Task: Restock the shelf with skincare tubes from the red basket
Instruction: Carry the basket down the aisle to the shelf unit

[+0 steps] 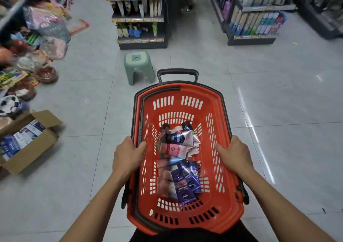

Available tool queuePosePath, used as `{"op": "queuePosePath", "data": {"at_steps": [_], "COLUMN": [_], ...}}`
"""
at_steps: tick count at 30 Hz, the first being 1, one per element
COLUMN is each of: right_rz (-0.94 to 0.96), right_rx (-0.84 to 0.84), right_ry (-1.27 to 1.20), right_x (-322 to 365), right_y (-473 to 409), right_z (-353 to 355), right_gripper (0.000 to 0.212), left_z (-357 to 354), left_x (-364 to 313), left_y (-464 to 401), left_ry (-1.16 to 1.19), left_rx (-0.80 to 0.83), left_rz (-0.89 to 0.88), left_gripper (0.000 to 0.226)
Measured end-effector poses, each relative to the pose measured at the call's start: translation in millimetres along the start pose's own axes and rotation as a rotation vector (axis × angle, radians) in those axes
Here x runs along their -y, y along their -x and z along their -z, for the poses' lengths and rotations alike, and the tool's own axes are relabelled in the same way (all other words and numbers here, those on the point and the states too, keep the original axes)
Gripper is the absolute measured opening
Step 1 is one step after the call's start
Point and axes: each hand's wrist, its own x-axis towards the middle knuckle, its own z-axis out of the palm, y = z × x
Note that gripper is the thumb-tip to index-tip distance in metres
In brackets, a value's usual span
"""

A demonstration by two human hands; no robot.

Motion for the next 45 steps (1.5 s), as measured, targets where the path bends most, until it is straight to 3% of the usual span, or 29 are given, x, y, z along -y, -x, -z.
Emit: {"op": "queuePosePath", "data": {"at_steps": [9, 18, 28, 38, 45], "right_rz": [0.047, 0.039, 0.029, -0.040, -0.048], "right_rx": [0.024, 0.039, 0.029, -0.020, -0.059], "right_ry": [-0.039, -0.064, -0.027, -0.008, 0.009], "right_x": [40.0, 68.0, 149.1, 279.3, 330.7], "right_y": [-172.0, -286.9, -405.4, -512.9, -576.8], "right_z": [45.4, 75.1, 64.0, 46.8, 44.3], "right_gripper": [0.052, 0.051, 0.050, 0.057, 0.050], "left_z": [-26.9, -45.9, -43.5, 13.3, 24.8], "left_x": [-117.5, -203.3, -239.8, -283.8, -306.5], "left_y": [-121.2, -218.6, -357.8, -537.0, -618.4], "left_ry": [0.018, -0.009, 0.012, 0.014, 0.072], "left_rx": [-0.027, -0.012, 0.003, 0.048, 0.117], "left_rz": [0.027, 0.021, 0.031, -0.055, -0.055], "left_gripper": [0.051, 0.051, 0.048, 0.045, 0.047]}}
